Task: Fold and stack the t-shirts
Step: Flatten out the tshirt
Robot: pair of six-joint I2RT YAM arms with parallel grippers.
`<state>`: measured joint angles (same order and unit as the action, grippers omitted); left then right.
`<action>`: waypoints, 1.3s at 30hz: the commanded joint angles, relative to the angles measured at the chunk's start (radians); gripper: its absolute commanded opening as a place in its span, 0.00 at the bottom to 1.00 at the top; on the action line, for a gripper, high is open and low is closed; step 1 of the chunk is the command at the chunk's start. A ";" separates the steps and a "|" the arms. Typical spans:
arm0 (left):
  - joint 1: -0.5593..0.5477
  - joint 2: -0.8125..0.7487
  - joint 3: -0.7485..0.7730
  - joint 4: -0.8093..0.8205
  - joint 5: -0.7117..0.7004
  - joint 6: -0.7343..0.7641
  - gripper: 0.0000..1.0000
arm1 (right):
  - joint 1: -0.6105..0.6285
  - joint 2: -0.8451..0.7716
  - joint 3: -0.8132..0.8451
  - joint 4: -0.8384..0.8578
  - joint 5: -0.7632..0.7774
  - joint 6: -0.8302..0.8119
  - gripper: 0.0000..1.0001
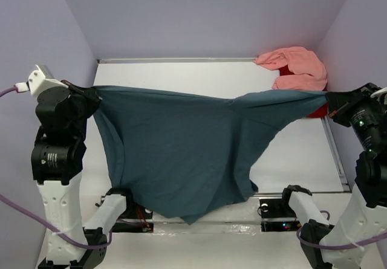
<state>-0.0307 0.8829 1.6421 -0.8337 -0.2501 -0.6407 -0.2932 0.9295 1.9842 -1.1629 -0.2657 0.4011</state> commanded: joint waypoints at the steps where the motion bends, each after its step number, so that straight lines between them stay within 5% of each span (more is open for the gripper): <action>1: 0.008 -0.004 -0.112 0.108 0.027 0.010 0.00 | -0.001 -0.050 -0.103 -0.032 0.250 -0.077 0.00; 6: 0.006 0.034 -0.292 0.179 0.147 -0.022 0.00 | -0.001 -0.119 -0.350 -0.012 0.335 -0.071 0.00; 13: -0.001 0.079 -0.401 0.258 0.230 -0.022 0.00 | -0.001 -0.135 -0.441 0.020 0.454 -0.102 0.00; 23: -0.191 0.280 -0.343 0.326 0.155 -0.048 0.00 | 0.020 -0.037 -0.496 0.163 0.458 -0.097 0.00; 39: -0.250 0.608 -0.182 0.469 0.100 0.024 0.00 | 0.020 0.179 -0.762 0.621 0.238 0.028 0.00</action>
<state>-0.2764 1.4414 1.3651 -0.4500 -0.0914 -0.6586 -0.2779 1.0748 1.2263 -0.7593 0.0483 0.4011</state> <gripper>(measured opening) 0.033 0.011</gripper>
